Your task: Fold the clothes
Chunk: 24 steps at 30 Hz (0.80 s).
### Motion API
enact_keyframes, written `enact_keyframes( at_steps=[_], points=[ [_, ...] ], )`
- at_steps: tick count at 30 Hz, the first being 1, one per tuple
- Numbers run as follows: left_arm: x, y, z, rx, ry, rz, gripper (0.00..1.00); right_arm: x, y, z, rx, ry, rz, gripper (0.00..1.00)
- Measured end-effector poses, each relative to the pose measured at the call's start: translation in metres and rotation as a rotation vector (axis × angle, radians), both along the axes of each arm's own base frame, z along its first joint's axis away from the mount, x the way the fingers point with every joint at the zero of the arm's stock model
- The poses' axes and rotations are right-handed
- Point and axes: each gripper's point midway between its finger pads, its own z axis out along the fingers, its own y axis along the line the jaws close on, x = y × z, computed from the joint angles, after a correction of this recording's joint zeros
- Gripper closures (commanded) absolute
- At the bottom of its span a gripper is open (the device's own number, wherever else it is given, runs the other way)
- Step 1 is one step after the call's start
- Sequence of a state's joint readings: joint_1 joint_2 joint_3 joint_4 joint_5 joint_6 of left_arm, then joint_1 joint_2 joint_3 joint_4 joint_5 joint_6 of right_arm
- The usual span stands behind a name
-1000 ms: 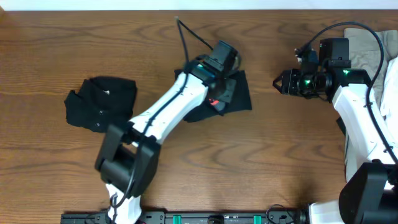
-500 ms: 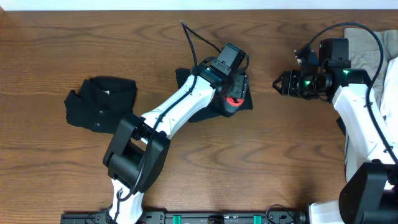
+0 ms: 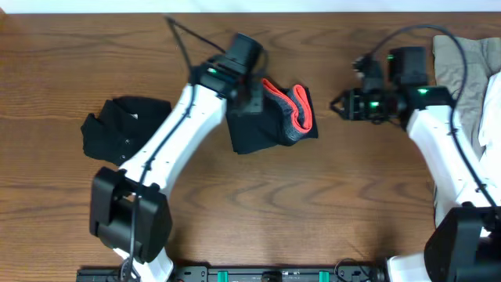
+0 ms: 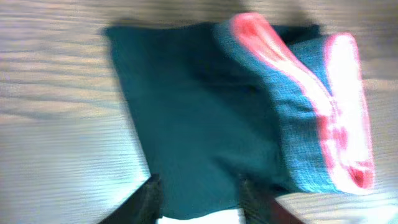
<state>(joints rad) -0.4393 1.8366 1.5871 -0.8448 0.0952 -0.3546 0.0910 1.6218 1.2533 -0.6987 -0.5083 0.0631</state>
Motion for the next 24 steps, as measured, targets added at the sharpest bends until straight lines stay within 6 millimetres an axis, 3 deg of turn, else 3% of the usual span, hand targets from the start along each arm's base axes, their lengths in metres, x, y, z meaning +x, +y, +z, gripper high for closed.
enact_keyframes(
  at_steps=[3,7,12,15,18,24],
  points=[
    [-0.001,0.021,-0.013,0.033,0.045,0.036,0.68,-0.003,0.039,0.006,0.009,-0.058,0.108,0.74],
    [-0.014,0.032,-0.038,0.074,0.116,0.041,0.57,0.0,0.077,-0.003,-0.03,-0.104,0.17,0.79],
    [-0.024,0.036,-0.056,0.095,0.166,0.041,0.53,0.014,0.104,-0.05,-0.086,-0.091,0.184,0.84],
    [-0.024,0.036,-0.056,0.095,0.166,0.041,0.53,0.019,0.1,-0.084,-0.136,-0.041,0.164,0.89],
    [-0.025,0.037,-0.057,0.096,0.169,0.04,0.52,0.017,0.08,-0.114,-0.22,0.04,0.1,0.91],
    [-0.028,0.037,-0.062,0.097,0.179,0.036,0.41,0.022,0.038,-0.119,-0.249,0.107,-0.021,0.85]
  ],
)
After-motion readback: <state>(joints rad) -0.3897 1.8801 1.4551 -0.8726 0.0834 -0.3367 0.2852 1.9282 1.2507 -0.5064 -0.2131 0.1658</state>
